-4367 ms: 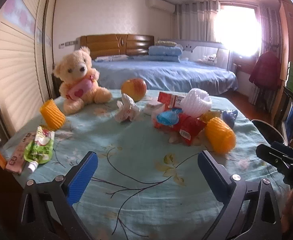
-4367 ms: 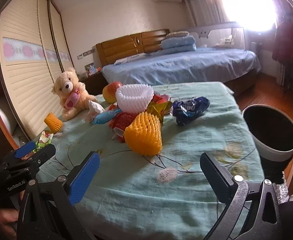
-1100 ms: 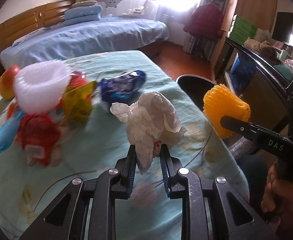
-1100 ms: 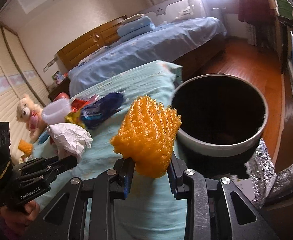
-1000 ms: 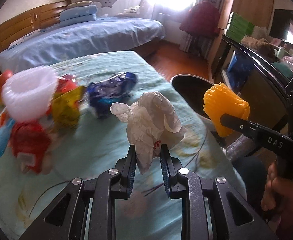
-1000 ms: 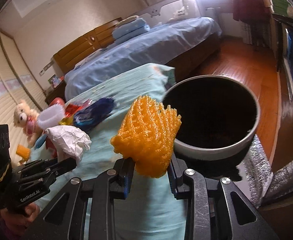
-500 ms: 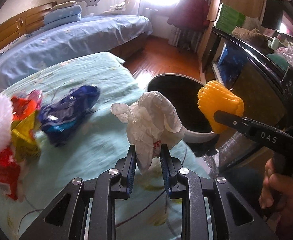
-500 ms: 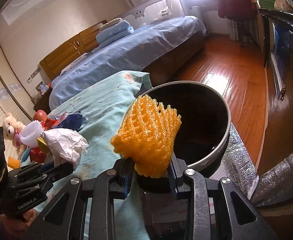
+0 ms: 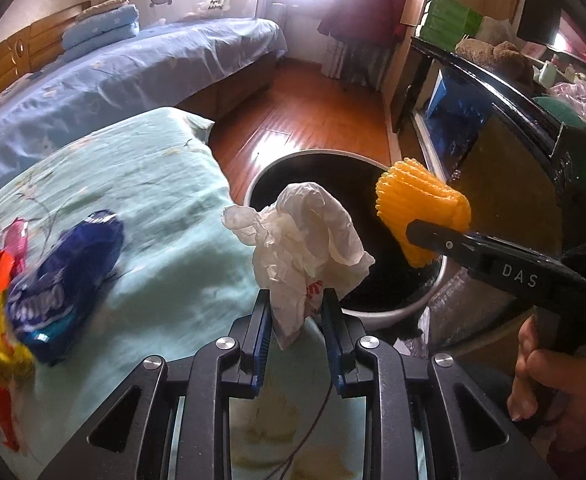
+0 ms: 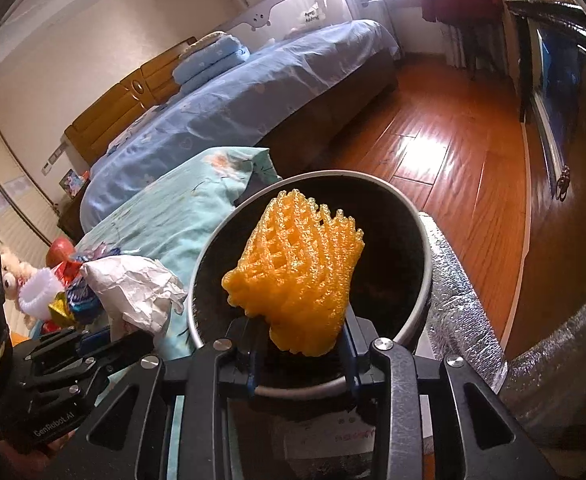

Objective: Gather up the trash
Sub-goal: 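Carry the tissue and orange foam net over the trash bin with both tools, then open both tools to drop the tissue and foam net into the bin, then grasp the red snack bag with the left tool while the right tool grasps the blue snack bag, then carry the red and blue snack bags over the trash bin with both tools, then open both tools to drop the snack bags into the bin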

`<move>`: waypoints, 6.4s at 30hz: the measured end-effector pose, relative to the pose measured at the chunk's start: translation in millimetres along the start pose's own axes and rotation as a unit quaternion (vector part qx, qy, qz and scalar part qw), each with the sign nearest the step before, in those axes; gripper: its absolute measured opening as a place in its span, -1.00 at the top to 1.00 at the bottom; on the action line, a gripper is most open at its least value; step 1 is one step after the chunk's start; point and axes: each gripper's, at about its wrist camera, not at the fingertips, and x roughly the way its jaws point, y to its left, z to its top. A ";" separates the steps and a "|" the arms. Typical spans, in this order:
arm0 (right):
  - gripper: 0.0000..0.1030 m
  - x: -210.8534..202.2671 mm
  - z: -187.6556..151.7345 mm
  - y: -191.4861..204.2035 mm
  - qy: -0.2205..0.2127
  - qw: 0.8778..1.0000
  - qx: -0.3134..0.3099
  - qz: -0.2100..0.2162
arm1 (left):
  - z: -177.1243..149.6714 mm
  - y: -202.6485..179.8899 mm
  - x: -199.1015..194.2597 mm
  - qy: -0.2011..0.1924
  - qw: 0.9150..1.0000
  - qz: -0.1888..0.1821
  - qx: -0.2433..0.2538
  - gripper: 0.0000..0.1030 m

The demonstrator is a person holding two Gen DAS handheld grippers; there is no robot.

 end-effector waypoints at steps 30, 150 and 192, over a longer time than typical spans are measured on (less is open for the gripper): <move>-0.42 10.8 26.4 -23.8 0.005 0.999 0.041 0.012 | 7.0 -0.6 15.5 0.000 1.000 0.005 -0.020 -0.28; 0.39 -17.6 -31.6 39.3 -0.014 0.999 -0.036 0.022 | -82.3 -28.1 -86.1 -0.036 0.997 0.030 -0.067 0.78; 0.22 15.2 9.9 -7.1 0.021 0.999 -0.036 -0.014 | -16.1 -60.7 -7.9 0.003 0.999 0.038 -0.033 0.37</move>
